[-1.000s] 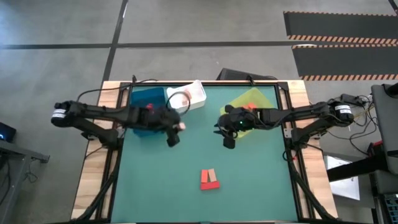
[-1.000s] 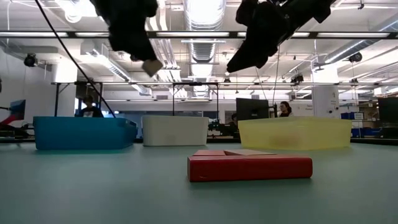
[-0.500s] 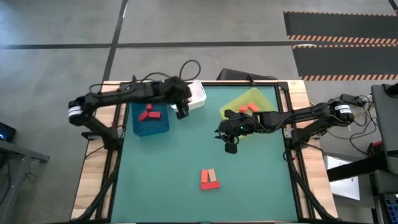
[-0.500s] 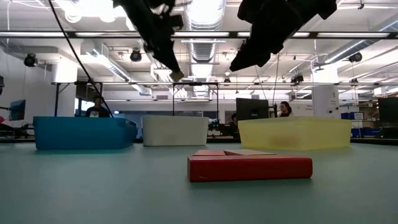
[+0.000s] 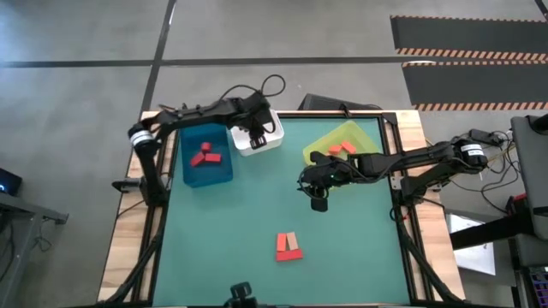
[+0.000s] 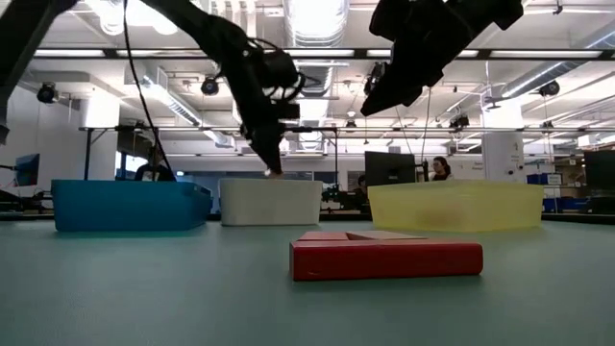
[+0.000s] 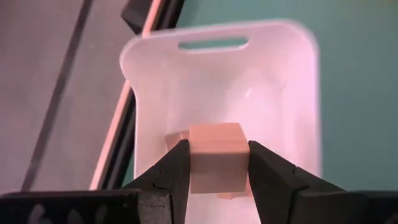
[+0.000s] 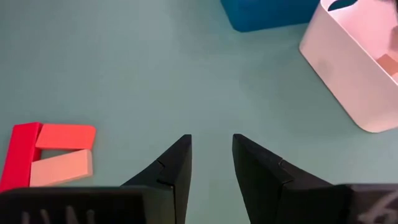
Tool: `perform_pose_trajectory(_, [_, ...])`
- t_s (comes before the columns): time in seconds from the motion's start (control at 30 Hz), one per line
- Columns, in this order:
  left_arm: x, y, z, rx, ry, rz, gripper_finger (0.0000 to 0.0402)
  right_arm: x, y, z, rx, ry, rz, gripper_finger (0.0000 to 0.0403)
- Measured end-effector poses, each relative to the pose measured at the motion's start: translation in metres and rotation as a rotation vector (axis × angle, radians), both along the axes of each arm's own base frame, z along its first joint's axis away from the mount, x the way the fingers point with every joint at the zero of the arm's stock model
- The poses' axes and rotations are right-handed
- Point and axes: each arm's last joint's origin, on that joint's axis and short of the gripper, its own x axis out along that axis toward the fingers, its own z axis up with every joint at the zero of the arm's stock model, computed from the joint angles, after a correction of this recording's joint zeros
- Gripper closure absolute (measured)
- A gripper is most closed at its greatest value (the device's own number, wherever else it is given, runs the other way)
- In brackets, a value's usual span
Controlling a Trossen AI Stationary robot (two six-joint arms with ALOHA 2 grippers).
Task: Sort & place blocks by color
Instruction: Put the brown block into the white bin
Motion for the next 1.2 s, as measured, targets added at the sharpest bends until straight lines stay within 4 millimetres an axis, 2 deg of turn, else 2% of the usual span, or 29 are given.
perform_pose_trajectory(0.17, [0.003, 0.01, -0.022, -0.033, 0.05, 0.018, 0.0286, 0.0, 0.0, 0.0, 0.0, 0.0, 0.0, 0.0296])
perform_pose_trajectory(0.33, [0.005, 0.013, -0.034, -0.05, 0.076, 0.02, 0.028, 0.0, 0.0, 0.0, 0.0, -0.001, 0.0, 0.0302])
perform_pose_trajectory(0.53, [0.006, 0.013, -0.036, -0.051, 0.081, 0.021, 0.024, 0.0, 0.0, 0.0, 0.004, -0.001, -0.004, 0.03])
perform_pose_trajectory(0.8, [0.006, 0.013, -0.036, -0.052, 0.077, 0.031, 0.0232, 0.0, 0.0, 0.0, 0.009, -0.002, -0.008, 0.0303])
perform_pose_trajectory(0.9, [0.005, 0.012, -0.032, -0.05, 0.068, 0.037, 0.0232, 0.0, 0.0, 0.0, 0.016, -0.009, -0.013, 0.0305])
perform_pose_trajectory(1.03, [0.005, 0.001, -0.012, -0.043, -0.004, 0.068, 0.0231, 0.0, 0.0, -0.004, 0.028, -0.027, -0.023, 0.0303])
perform_pose_trajectory(1.2, [0.005, -0.033, 0.015, -0.035, -0.116, 0.052, 0.0231, -0.001, 0.0, -0.012, 0.07, -0.053, -0.056, 0.0306])
